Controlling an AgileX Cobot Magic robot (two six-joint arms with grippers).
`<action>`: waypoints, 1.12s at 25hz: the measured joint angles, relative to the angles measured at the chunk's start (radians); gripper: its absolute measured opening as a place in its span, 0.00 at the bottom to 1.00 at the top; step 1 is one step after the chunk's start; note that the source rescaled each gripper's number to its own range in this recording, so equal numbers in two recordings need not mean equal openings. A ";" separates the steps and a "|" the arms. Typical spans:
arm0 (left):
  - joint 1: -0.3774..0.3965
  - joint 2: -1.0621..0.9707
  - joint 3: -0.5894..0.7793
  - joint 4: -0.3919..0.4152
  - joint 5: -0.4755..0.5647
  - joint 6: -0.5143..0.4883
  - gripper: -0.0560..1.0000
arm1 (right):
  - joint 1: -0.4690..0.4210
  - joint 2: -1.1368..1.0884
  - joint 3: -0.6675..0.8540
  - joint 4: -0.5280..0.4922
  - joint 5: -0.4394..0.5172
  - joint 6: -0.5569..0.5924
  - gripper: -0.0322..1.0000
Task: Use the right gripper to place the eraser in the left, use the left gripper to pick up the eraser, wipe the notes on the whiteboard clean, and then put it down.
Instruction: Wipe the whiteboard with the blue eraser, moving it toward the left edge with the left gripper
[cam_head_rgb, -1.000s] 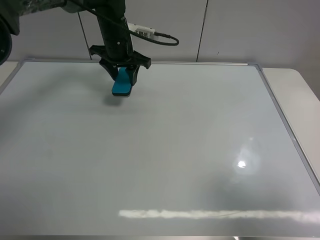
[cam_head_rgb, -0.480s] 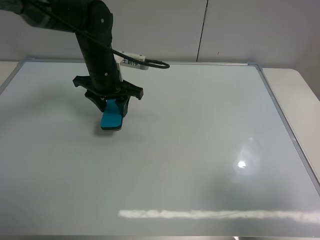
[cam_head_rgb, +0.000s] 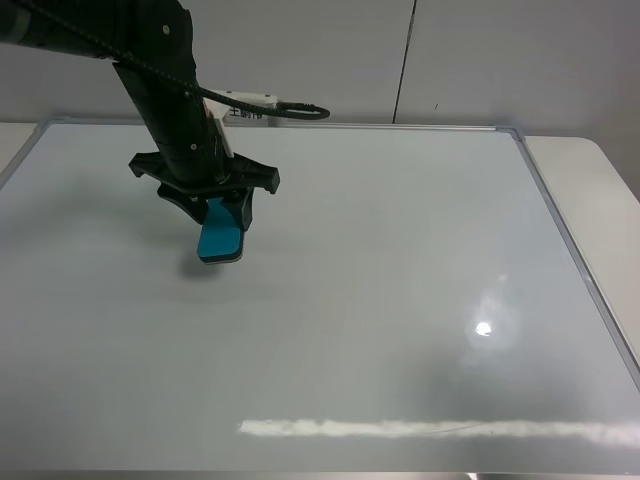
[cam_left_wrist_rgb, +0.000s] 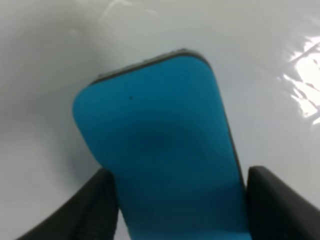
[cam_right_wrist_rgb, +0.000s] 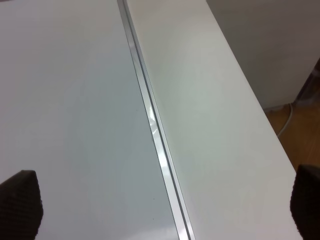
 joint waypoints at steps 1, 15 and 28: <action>0.000 0.000 0.000 0.000 0.000 0.000 0.05 | 0.000 0.000 0.000 0.000 0.000 0.000 1.00; 0.027 -0.029 0.263 0.004 -0.235 -0.037 0.05 | 0.000 0.000 0.000 0.000 0.000 0.000 1.00; 0.086 -0.029 0.263 0.054 -0.198 -0.044 0.05 | 0.000 0.000 0.000 0.000 0.000 0.000 1.00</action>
